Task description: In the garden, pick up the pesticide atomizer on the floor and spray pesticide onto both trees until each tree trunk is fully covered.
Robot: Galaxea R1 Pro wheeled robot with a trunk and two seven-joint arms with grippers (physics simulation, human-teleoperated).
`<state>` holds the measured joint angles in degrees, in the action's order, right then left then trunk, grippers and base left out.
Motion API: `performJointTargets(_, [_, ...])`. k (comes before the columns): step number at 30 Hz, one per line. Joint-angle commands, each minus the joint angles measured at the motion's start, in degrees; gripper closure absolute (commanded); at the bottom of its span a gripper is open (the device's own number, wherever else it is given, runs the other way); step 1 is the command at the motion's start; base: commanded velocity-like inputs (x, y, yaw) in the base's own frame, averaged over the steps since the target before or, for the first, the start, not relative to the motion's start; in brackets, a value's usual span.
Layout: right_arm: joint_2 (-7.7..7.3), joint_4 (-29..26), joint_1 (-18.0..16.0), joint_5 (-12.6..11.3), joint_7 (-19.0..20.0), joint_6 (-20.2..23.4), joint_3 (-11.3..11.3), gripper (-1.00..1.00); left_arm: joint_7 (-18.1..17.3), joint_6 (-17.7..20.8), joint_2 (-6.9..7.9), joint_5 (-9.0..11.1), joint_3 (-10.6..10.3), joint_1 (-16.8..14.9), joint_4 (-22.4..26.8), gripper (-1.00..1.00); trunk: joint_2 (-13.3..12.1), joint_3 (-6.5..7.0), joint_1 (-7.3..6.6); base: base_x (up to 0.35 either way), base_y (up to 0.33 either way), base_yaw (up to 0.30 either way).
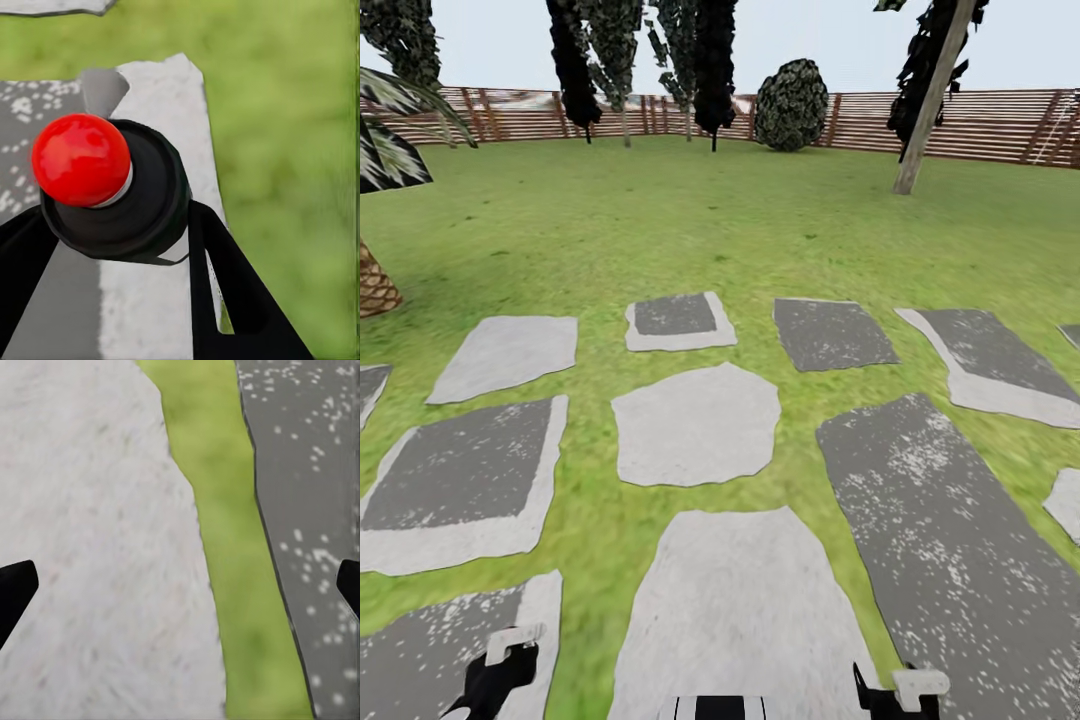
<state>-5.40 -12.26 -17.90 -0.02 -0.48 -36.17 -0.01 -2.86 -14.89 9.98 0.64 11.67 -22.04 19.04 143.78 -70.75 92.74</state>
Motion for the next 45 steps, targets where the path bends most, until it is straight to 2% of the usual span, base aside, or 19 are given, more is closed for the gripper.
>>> performJointTargets(1, [0.03,0.1,0.0,0.0,0.0,-0.2,0.0,-1.0,-0.3,-0.2,-0.05,0.1,0.3,0.3,0.0,1.0,0.0,0.27,-0.03,0.0,0.0,-0.174])
performJointTargets(7, [0.14,0.3,0.0,0.0,0.0,-0.2,0.0,-1.0,-0.3,-0.6,0.01,0.0,0.3,1.4,0.2,1.0,-0.1,1.92,-0.19,0.0,0.0,-0.146])
performJointTargets(25, [0.21,0.4,0.0,0.0,0.0,-0.2,0.0,-1.0,-0.3,-0.8,-0.22,0.1,0.2,1.6,-0.1,1.0,-0.3,5.96,-0.65,0.0,0.0,-0.02])
performJointTargets(41, [0.22,0.4,0.0,0.0,0.0,-0.2,0.0,-1.0,-0.3,-0.8,-0.23,0.1,0.2,1.7,-0.1,1.0,-0.5,9.5,-1.07,0.0,0.0,-0.251])
performJointTargets(45, [0.22,0.4,0.0,0.0,0.0,-0.2,0.0,-1.0,-0.3,-0.8,-0.23,0.1,0.2,1.7,-0.1,1.0,-2.1,10.22,-1.94,0.0,0.0,-0.273])
